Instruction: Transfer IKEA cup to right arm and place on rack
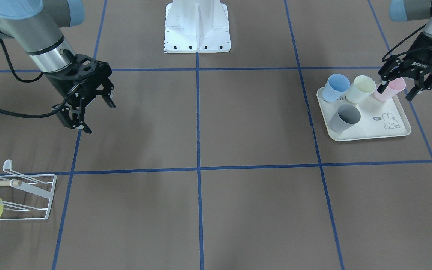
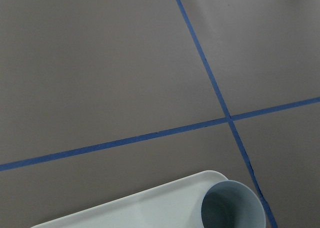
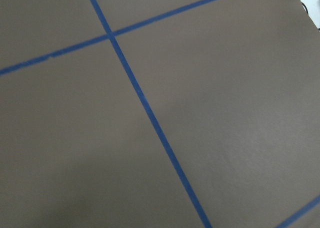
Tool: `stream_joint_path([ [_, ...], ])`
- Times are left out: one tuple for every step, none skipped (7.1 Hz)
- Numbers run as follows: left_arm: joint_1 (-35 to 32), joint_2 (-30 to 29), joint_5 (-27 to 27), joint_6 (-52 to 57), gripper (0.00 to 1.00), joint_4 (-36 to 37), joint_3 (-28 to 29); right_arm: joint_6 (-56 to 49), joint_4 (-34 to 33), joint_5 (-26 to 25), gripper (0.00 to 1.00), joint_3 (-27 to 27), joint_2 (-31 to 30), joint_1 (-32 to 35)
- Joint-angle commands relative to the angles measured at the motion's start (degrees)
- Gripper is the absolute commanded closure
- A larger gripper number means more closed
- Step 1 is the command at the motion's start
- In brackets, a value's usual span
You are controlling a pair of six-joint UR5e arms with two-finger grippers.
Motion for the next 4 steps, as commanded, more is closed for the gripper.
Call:
stream_joint_path([
  [6.8,-4.1,7.0,-7.7,0.00,-0.6,4.3,7.2,-0.1,-2.1,0.01,0.2,2.4,-3.9],
  [9.2,-4.5,9.7,-9.8,0.02,-0.6,5.0,7.4,-0.1,-3.5,0.01,0.2,2.5,-4.8],
  [11.1,-4.8,12.0,-12.6,0.10,-1.2,6.3,7.4,-0.1,-3.7,0.01,0.2,2.4,-4.9],
  [12.2,-5.1,12.9,-13.8,0.22,-4.0,8.1,7.4,-0.1,-3.7,0.01,0.2,2.4,-4.9],
])
